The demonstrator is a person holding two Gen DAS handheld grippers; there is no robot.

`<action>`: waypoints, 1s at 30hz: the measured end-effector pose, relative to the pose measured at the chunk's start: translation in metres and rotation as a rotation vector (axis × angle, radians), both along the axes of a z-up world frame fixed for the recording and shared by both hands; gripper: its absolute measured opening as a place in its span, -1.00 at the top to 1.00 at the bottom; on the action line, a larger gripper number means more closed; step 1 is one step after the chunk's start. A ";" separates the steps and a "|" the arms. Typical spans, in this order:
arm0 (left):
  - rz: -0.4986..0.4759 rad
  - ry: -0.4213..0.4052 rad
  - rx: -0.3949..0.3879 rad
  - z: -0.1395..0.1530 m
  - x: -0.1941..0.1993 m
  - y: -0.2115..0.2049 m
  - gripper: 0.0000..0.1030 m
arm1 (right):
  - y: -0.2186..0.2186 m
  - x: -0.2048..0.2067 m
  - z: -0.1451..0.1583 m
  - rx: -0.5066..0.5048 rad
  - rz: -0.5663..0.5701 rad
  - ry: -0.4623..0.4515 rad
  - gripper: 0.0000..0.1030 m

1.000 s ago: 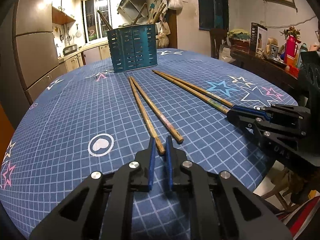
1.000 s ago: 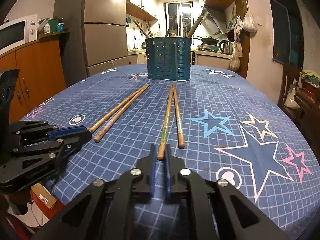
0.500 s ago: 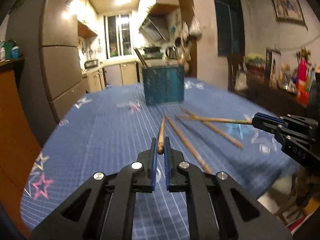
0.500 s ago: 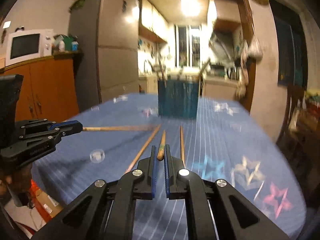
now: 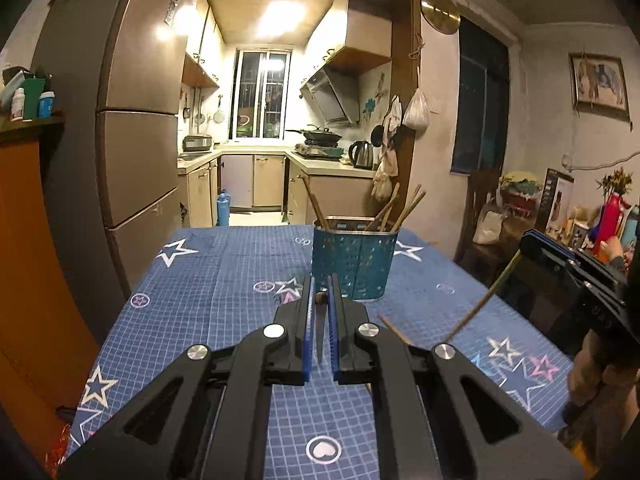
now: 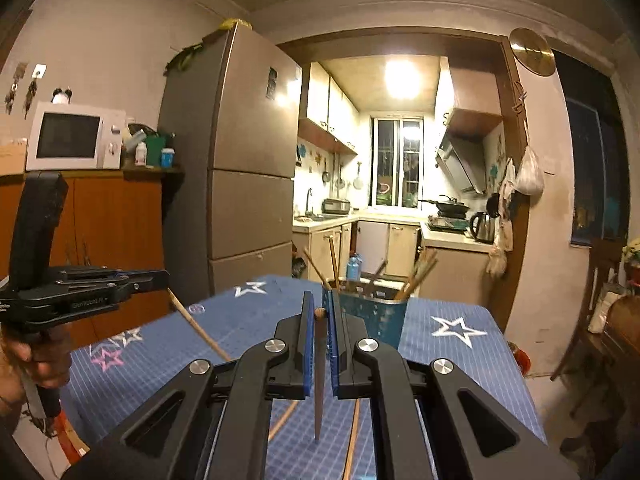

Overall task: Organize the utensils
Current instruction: 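Close the right tool on a chopstick while the left tool grasps another, then lift the left tool's chopstick toward the holder while the right tool carries its own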

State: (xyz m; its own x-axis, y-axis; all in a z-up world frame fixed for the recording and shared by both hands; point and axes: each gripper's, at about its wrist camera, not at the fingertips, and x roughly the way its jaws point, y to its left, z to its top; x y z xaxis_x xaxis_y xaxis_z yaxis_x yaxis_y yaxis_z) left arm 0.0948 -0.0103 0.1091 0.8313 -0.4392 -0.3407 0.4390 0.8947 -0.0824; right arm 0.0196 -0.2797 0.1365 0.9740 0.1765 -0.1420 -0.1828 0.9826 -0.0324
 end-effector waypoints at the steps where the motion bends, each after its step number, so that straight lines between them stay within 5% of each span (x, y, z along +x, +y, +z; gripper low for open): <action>1: -0.006 -0.001 -0.002 0.003 0.000 -0.001 0.91 | 0.000 0.001 0.003 0.004 0.006 -0.002 0.84; 8: 0.015 -0.058 0.050 0.020 -0.005 -0.018 0.91 | 0.001 0.003 0.023 0.000 0.012 -0.042 0.84; 16: 0.194 -0.155 0.189 0.022 -0.009 -0.045 0.90 | 0.008 0.003 0.029 -0.004 0.018 -0.055 0.84; 30: 0.332 -0.118 0.240 0.018 0.009 -0.047 0.90 | 0.013 0.023 0.029 -0.007 -0.002 0.003 0.84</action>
